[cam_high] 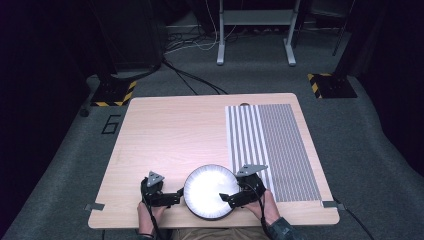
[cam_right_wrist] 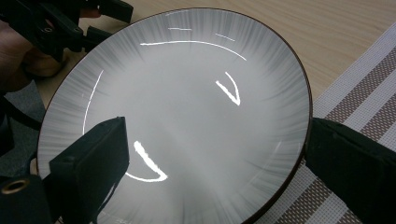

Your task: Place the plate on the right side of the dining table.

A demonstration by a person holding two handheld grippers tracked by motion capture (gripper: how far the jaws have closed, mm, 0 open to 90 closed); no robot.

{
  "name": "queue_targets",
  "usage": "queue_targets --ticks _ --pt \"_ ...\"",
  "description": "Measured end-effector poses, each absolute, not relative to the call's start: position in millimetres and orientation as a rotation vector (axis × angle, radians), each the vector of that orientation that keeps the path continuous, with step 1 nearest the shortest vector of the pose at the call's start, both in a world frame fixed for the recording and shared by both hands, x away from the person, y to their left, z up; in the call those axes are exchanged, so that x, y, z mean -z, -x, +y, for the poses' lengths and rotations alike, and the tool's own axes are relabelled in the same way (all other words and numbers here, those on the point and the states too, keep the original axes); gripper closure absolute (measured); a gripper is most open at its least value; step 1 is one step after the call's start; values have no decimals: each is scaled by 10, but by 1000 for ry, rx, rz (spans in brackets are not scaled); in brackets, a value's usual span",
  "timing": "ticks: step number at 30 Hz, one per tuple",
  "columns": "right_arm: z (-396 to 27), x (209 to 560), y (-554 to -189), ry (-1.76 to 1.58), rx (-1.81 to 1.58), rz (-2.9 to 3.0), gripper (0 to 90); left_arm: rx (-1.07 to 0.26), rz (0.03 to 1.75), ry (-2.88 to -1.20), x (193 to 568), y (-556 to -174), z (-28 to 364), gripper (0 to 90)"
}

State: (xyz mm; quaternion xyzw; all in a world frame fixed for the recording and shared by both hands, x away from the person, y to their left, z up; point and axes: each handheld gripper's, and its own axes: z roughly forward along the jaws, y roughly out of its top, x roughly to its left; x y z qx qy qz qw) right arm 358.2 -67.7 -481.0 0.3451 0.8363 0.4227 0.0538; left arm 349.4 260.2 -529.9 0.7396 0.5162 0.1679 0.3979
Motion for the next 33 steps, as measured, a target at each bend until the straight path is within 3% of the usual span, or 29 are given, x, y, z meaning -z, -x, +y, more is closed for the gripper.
queue_targets --ticks 33 --pt "-633 4828 -3549 -1078 -1281 2509 41 -411 1317 -1854 5302 -3501 2618 2"
